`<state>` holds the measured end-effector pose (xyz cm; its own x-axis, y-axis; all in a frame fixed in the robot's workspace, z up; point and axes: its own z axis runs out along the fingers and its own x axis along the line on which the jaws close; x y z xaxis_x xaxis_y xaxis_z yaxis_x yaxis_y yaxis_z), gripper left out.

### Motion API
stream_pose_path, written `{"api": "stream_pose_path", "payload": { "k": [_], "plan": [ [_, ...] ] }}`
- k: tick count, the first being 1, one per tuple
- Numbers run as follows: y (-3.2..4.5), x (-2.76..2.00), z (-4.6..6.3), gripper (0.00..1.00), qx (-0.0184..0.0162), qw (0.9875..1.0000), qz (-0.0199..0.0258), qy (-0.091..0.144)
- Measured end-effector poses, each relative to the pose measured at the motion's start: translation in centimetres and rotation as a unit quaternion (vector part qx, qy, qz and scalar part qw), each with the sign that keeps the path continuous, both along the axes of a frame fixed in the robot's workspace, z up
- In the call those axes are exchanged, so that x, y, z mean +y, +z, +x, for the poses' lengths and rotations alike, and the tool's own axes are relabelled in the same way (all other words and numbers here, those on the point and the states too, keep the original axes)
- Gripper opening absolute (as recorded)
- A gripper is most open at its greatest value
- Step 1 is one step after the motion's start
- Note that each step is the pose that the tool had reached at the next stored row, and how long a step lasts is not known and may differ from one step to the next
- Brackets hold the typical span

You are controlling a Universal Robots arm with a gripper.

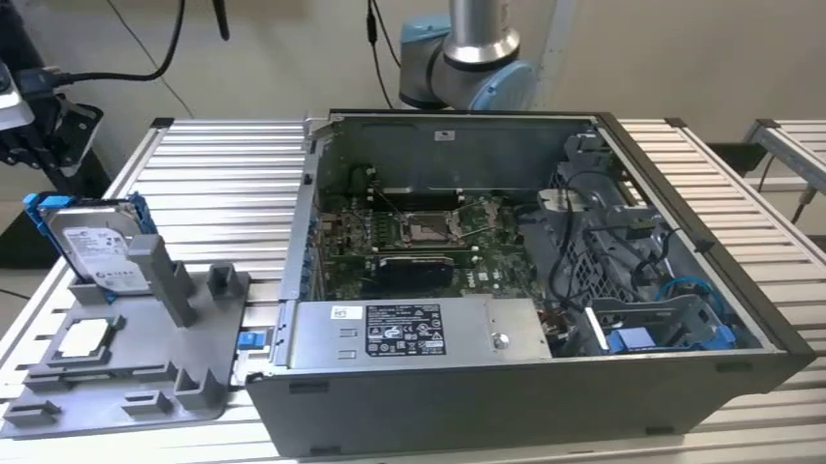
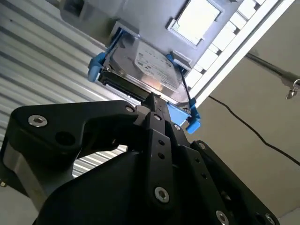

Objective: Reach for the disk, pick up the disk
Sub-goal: 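Reach for the disk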

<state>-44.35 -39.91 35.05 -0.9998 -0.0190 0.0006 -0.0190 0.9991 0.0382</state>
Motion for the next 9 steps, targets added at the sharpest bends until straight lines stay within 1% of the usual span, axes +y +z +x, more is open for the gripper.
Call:
{"api": "stream_pose_path", "payload": {
  "k": [2, 5, 9],
  "plan": [
    [-0.02, 0.16, -0.9, 0.0, 0.0, 1.0, 0.0, 0.0],
    [-0.03, 0.37, -1.9, 0.0, 0.0, 1.0, 0.0, 0.0],
    [-0.03, 0.39, -2.0, 0.0, 0.0, 1.0, 0.0, 0.0]
  ]
}}
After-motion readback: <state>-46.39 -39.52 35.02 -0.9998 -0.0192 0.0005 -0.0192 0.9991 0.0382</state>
